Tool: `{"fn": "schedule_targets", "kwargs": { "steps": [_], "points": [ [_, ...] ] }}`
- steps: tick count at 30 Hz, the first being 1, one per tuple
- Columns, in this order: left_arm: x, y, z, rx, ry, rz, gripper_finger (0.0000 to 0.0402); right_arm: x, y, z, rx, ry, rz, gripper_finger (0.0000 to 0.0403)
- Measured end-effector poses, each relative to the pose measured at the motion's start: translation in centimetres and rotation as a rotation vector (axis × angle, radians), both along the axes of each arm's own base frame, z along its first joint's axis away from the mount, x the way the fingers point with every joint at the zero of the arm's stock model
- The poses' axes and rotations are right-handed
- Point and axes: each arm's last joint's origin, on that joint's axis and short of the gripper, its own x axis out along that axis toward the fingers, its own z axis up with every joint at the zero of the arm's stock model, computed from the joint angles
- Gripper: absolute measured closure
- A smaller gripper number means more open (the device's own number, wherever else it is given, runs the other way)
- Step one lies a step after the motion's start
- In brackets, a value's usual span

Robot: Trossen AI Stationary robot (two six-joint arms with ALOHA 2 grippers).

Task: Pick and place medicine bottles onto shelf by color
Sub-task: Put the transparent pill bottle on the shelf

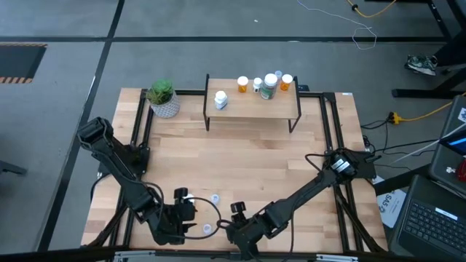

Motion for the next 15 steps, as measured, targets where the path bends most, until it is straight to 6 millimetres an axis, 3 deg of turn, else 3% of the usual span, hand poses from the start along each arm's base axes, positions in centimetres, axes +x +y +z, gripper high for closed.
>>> {"fn": "schedule_targets", "kwargs": {
  "steps": [5, 15],
  "points": [
    [0.1, -0.1, 0.1, -0.012, -0.011, 0.000, 0.0202, 0.3, -0.4, -0.1, 0.032, 0.025, 0.017, 0.0218],
    [0.1, -0.1, 0.2, -0.018, -0.017, 0.000, 0.0202, 1.2, -0.9, -2.3, -0.015, 0.058, 0.050, 0.0218]
  ]
}}
